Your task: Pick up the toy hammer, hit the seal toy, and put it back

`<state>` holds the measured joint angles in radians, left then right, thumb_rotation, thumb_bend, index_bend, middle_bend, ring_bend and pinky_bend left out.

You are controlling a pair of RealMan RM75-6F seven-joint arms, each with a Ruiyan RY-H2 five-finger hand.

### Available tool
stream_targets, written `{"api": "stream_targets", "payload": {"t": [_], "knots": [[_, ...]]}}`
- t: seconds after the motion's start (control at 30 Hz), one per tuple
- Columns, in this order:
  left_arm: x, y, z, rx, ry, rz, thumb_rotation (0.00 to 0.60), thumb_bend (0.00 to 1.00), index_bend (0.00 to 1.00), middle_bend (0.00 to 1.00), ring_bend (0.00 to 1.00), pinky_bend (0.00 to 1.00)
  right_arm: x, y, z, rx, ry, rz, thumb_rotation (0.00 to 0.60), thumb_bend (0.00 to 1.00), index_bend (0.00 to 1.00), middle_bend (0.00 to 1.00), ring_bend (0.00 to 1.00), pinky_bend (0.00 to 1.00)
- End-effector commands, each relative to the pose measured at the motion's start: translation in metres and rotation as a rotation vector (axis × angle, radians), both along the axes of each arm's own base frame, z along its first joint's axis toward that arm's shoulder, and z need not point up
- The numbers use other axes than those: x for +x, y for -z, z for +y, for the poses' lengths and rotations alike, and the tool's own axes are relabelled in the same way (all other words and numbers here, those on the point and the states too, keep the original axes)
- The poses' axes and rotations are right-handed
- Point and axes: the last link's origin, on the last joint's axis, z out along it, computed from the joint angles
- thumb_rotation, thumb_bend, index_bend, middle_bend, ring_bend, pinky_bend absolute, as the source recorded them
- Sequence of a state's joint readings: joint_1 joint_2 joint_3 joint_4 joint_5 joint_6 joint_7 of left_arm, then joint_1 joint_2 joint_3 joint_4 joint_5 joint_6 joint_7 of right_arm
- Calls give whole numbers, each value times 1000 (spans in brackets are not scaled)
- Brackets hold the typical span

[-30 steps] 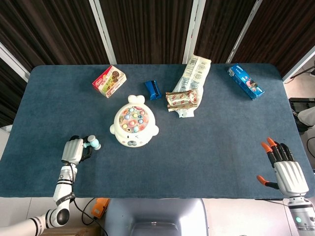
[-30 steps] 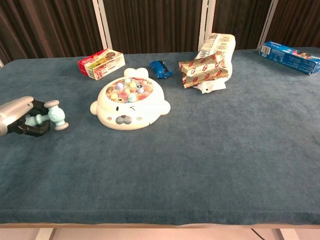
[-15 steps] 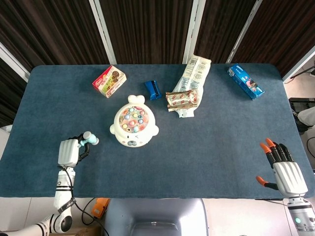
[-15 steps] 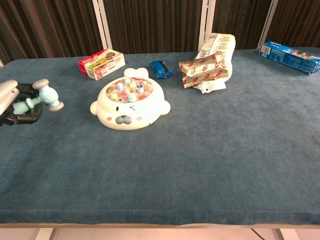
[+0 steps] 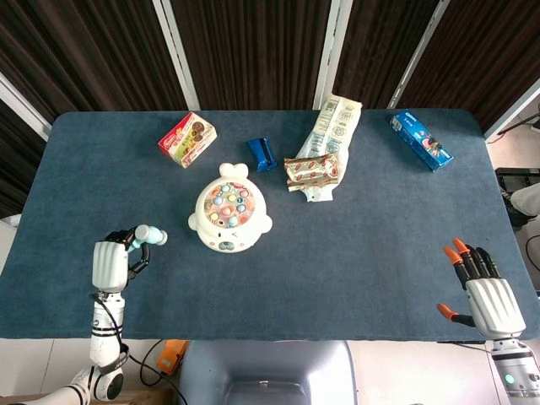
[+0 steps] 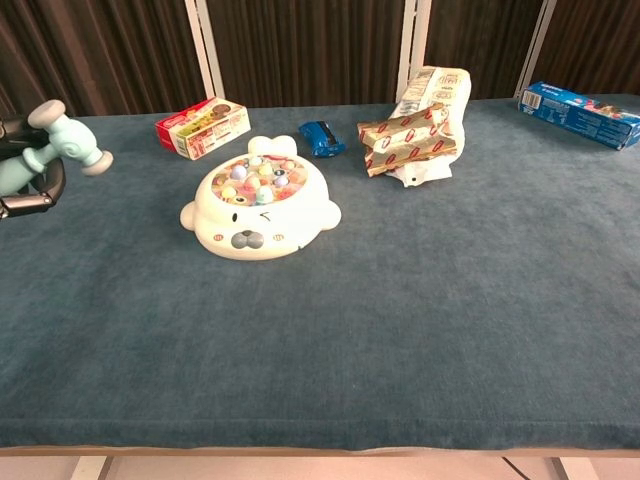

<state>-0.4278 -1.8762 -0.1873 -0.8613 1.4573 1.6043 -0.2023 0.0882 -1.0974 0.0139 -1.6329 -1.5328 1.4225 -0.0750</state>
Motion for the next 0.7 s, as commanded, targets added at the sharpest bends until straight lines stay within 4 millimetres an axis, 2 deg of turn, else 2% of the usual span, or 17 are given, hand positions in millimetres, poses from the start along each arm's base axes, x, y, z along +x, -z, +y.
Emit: {"api": "stream_targets", "payload": {"t": [0.03, 0.2, 0.47, 0.7], "knots": [[2, 1, 3, -10, 1, 11, 600, 814, 608, 795, 990, 1000, 0, 0, 0, 2, 0, 0, 600, 241, 0, 0, 0, 0], [20, 9, 19, -47, -2, 76, 600, 824, 608, 813, 1000, 1000, 1, 1, 0, 8, -2, 2, 600, 241, 0, 0, 0, 0], [84, 29, 47, -63, 29, 125, 600, 833, 607, 819, 1000, 1000, 0, 2, -2, 14, 4, 3, 600, 241, 0, 0, 0, 0], [118, 51, 72, -79, 5, 208, 600, 835, 607, 819, 1000, 1000, -2, -3, -3, 8, 12, -9, 600, 241, 0, 0, 0, 0]]}}
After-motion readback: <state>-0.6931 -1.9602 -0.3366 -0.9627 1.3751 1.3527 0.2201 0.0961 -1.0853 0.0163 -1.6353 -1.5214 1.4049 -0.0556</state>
